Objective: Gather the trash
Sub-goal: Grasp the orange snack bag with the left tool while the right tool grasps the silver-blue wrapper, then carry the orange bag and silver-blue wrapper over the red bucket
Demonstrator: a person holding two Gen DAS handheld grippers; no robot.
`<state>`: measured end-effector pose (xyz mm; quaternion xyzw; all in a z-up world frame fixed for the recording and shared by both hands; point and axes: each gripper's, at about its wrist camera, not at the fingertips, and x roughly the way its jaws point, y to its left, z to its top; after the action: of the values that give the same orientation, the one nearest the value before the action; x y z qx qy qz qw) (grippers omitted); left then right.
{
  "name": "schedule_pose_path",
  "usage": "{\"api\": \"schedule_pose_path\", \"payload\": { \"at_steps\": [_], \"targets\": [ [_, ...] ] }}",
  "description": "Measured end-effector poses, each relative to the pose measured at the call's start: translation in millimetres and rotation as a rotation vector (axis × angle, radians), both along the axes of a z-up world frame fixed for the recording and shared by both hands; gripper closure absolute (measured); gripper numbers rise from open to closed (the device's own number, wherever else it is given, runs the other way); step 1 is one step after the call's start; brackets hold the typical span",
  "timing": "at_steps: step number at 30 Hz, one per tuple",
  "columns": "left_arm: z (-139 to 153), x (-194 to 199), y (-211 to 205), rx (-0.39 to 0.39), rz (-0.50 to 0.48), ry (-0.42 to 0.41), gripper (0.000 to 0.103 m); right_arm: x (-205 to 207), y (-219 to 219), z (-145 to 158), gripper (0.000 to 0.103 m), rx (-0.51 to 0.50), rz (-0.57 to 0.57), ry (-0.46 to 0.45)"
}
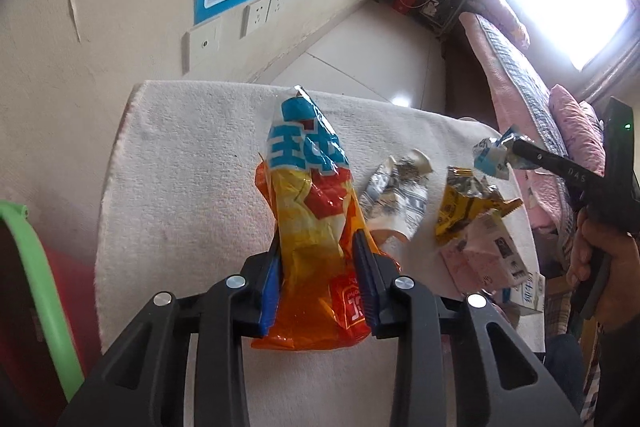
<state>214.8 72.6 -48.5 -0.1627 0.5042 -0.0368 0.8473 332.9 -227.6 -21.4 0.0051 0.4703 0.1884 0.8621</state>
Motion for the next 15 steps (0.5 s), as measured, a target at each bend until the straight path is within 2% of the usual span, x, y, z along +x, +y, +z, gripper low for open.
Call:
{"api": "schedule_pose_path", "payload": {
  "at_steps": [8, 15],
  "targets": [
    [28, -35, -2, 0.019, -0.005, -0.04, 0.072, -40, 1, 39, 0.092, -0.013, 0.029, -0.083],
    [48, -75, -4, 0.044, -0.006, -0.061, 0.072, -83, -2, 50, 0.092, -0.001, 0.037, -0.088]
  ]
}}
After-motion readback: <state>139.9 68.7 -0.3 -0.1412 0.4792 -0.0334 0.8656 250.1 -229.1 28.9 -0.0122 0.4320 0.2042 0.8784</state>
